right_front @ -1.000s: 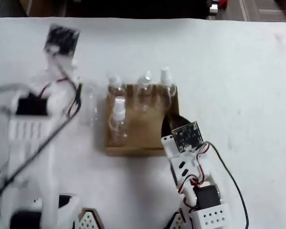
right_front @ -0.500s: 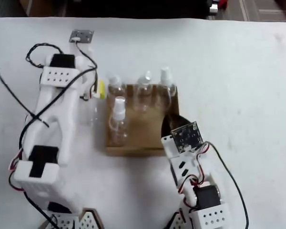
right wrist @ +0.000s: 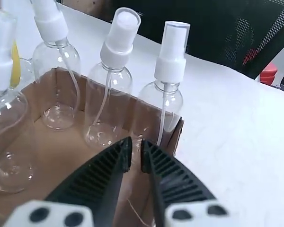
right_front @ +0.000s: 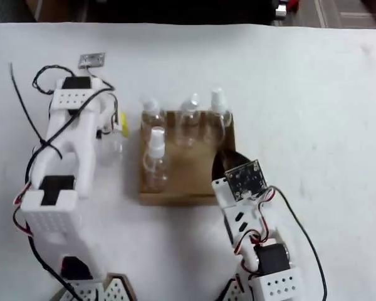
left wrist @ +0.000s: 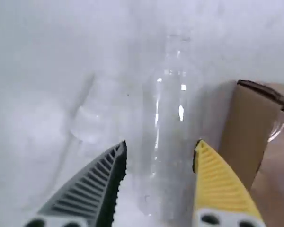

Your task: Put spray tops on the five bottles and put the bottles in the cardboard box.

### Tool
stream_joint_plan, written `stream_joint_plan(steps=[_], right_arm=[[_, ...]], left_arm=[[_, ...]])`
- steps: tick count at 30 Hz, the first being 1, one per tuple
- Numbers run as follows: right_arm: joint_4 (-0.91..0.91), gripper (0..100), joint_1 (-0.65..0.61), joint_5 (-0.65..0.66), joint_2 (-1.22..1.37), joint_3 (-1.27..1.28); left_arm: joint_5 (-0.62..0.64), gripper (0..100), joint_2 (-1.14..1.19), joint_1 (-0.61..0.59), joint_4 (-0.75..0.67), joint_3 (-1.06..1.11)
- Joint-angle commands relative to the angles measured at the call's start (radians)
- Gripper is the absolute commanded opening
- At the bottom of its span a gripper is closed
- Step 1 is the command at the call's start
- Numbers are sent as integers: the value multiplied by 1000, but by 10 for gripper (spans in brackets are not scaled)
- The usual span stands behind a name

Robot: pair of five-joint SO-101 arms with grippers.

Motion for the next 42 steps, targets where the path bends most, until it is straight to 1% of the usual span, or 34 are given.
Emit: stream_joint_plan(steps=[1, 15, 18, 21, 25, 30, 33, 35, 38, 40, 42], right_arm=[[-24, 25, 7, 12, -5, 2], [-24, 25, 7, 12, -5, 2], [-24, 25, 7, 12, -5, 2], [-24, 25, 7, 12, -5, 2], [-24, 25, 7, 12, -5, 2], [-24, 25, 7, 12, -5, 2], [-24, 25, 7, 12, -5, 2], [-24, 25, 7, 12, -5, 2], [-24, 25, 7, 12, -5, 2], [-24, 25, 7, 12, -5, 2], [-24, 25, 7, 12, -5, 2]], left_arm=[[12, 214, 4, 7, -43, -54], [14, 216, 12, 19, -41, -44], [18, 239, 12, 19, -38, -44], [75, 260, 12, 13, -31, -44], [80, 282, 13, 21, -20, -46], [77, 281, 91, 21, -26, -77], [77, 238, 170, 19, -14, -126], [77, 182, 203, 19, 37, -184], [77, 96, 219, 22, 160, -316], [77, 75, 219, 25, 252, -422], [77, 76, 219, 33, 350, -540]])
